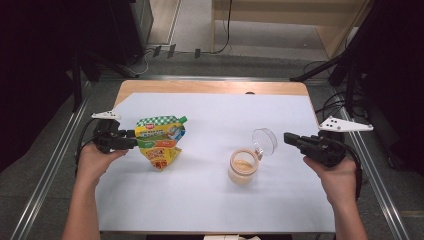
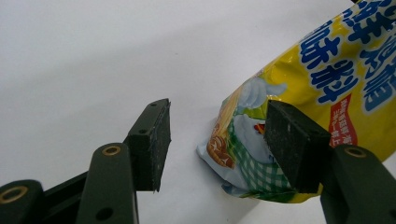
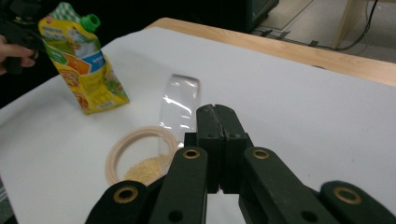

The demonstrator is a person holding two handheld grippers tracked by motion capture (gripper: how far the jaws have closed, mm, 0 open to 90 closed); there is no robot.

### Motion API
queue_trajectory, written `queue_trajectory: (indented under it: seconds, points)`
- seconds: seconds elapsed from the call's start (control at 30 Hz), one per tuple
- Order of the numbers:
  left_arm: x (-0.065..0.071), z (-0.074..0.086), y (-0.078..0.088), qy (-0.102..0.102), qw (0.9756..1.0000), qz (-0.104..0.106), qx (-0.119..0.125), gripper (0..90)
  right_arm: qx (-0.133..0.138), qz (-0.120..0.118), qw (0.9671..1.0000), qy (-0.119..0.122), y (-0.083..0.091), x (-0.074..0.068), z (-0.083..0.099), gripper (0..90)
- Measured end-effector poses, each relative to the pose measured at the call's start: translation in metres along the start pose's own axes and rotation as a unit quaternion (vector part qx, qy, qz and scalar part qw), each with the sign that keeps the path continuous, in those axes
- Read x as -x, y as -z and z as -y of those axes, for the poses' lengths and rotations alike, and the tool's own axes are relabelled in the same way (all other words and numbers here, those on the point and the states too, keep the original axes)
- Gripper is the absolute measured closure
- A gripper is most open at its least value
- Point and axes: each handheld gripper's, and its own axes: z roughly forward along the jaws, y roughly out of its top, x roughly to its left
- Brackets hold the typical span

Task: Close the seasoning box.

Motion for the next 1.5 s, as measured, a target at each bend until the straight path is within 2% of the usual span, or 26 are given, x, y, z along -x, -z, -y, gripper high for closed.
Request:
queue_trajectory:
  seconds: [0.23, 0.3, 0.47, 0.7, 0.93, 1.23, 1.5]
  points:
    - [0.000, 0.000, -0.002, -0.002, 1.0000, -0.001, 0.000, 41.8, -0.014, 0.007, 0.9998, -0.010, -0.019, 0.011, 0.015, 90.0]
    - [0.000, 0.000, -0.001, -0.002, 1.0000, -0.002, 0.000, 41.8, -0.017, 0.002, 0.9997, -0.020, -0.024, 0.013, 0.019, 90.0]
    - [0.000, 0.000, -0.001, 0.000, 1.0000, -0.002, 0.002, 41.5, -0.031, -0.001, 0.9993, -0.022, -0.035, 0.017, 0.026, 90.0]
    - [0.001, -0.001, -0.002, 0.000, 1.0000, 0.000, 0.002, 41.2, -0.035, -0.015, 0.9990, -0.024, -0.046, 0.015, 0.031, 90.0]
    - [0.000, 0.000, -0.003, 0.000, 1.0000, 0.000, -0.002, 40.8, -0.043, -0.027, 0.9986, -0.013, -0.053, 0.008, 0.030, 90.0]
    - [-0.001, 0.000, -0.004, 0.002, 1.0000, 0.002, -0.004, 40.8, -0.040, -0.039, 0.9984, -0.007, -0.055, 0.000, 0.028, 90.0]
    - [-0.001, 0.000, -0.005, 0.003, 1.0000, 0.002, -0.003, 40.8, -0.040, -0.053, 0.9977, 0.012, -0.057, -0.013, 0.026, 90.0]
